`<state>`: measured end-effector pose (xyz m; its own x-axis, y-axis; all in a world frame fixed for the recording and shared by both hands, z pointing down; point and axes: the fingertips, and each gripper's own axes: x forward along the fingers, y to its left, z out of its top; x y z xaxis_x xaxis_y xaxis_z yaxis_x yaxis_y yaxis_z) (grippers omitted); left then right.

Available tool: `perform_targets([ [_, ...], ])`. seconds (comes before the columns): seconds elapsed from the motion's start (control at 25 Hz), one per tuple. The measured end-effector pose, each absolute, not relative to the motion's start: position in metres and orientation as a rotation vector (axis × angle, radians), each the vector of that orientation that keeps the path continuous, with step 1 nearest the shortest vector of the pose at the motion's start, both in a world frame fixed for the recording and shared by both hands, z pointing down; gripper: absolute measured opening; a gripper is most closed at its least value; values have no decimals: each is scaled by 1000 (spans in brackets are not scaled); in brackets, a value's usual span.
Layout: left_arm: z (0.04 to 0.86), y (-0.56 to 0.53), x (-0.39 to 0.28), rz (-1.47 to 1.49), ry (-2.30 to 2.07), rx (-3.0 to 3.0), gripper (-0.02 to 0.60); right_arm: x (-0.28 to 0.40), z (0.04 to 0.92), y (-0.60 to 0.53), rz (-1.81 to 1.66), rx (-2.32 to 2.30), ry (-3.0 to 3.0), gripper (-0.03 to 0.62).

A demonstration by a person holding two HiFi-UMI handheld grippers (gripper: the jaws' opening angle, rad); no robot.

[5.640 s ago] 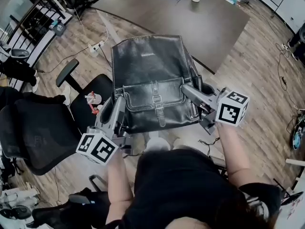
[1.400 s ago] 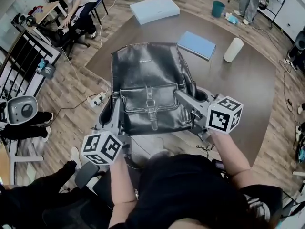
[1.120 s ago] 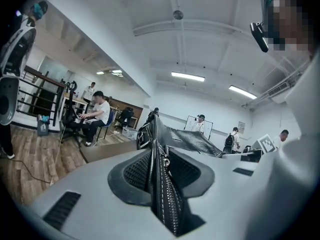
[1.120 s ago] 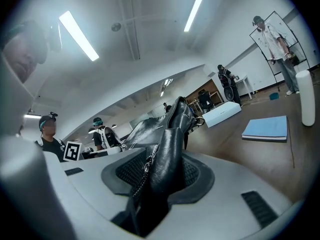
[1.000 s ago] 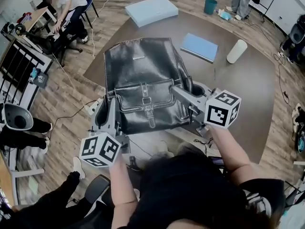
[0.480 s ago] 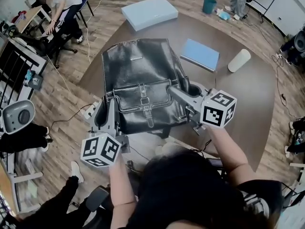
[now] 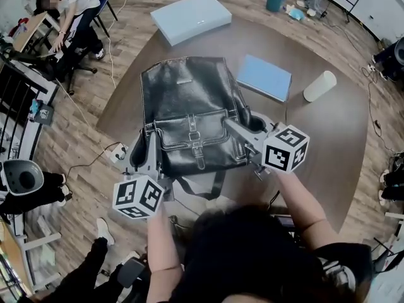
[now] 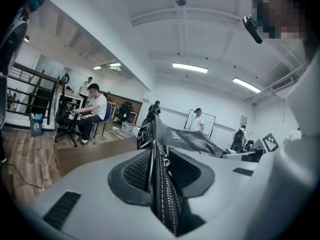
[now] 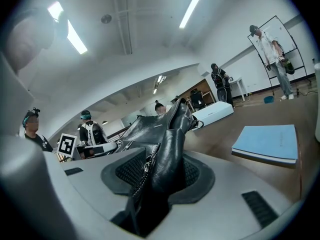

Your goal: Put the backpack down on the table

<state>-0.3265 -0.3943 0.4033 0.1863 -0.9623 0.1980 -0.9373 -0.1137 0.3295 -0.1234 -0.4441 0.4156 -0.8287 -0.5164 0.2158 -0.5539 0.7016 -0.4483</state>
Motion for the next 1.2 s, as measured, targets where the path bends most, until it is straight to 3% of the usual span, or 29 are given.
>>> perform_targets([
  [1.2, 467, -441, -316, 162, -1735, 1991, 137, -110, 497, -477, 955, 986, -2622, 186],
])
